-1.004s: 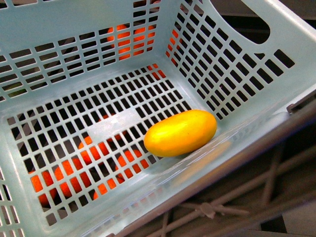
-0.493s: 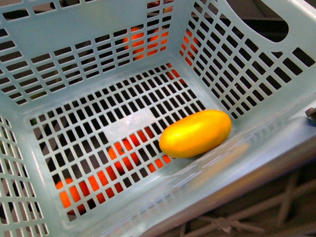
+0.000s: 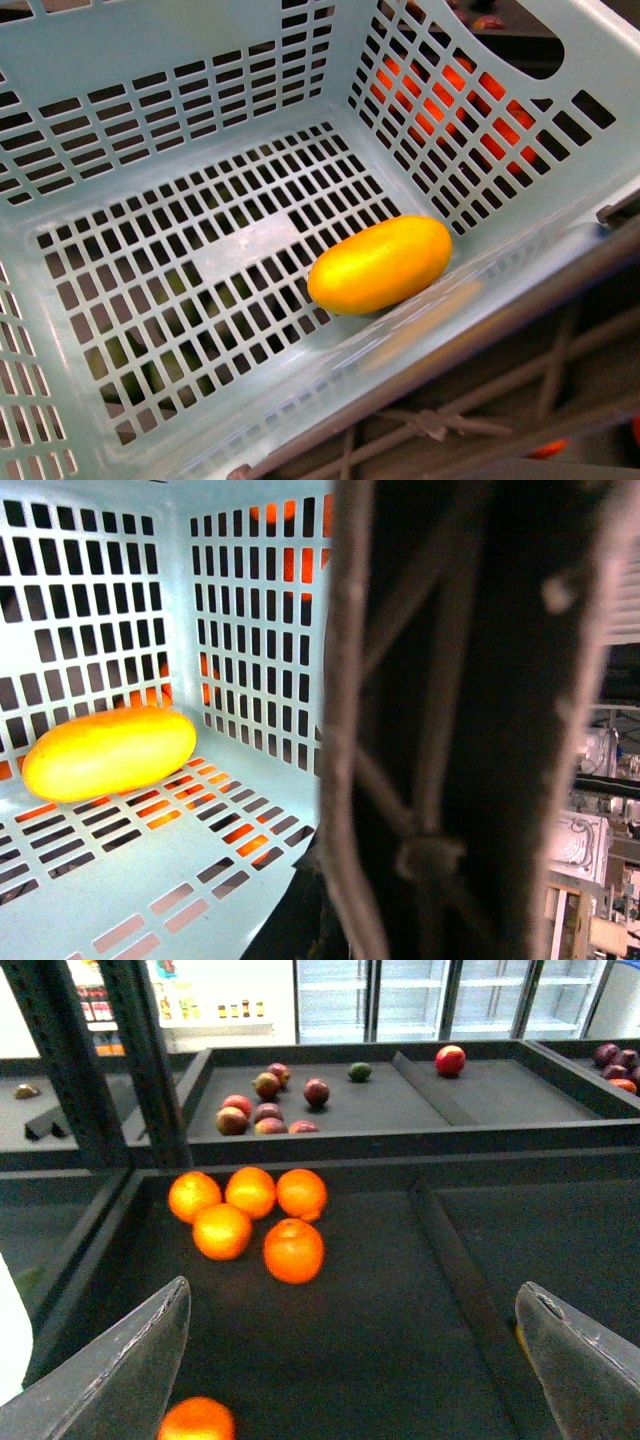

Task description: Pick mango and avocado into basket

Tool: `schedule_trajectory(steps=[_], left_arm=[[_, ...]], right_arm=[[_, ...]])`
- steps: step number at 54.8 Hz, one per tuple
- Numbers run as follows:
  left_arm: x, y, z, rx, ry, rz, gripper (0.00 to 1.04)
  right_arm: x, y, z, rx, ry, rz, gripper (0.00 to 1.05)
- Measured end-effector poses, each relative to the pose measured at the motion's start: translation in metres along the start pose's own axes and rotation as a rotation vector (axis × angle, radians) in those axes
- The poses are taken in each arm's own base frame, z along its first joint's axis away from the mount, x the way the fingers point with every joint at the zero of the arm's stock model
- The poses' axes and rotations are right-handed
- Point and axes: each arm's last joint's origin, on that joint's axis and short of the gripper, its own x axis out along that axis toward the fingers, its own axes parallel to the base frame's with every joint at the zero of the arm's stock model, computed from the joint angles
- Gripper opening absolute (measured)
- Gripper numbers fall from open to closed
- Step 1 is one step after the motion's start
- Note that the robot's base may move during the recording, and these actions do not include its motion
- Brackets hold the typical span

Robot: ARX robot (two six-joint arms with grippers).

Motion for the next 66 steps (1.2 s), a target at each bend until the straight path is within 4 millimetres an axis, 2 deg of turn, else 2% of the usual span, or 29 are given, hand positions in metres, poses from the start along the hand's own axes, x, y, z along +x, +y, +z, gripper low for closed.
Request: schedule_trajectory(steps=[66], left_arm=[[-0.0002, -0.0002, 0.0005, 0.002, -0.002, 0.0, 0.04]], right_arm=[[-0.0002, -0.0001, -0.0006, -0.001, 0.002, 0.0, 0.96]])
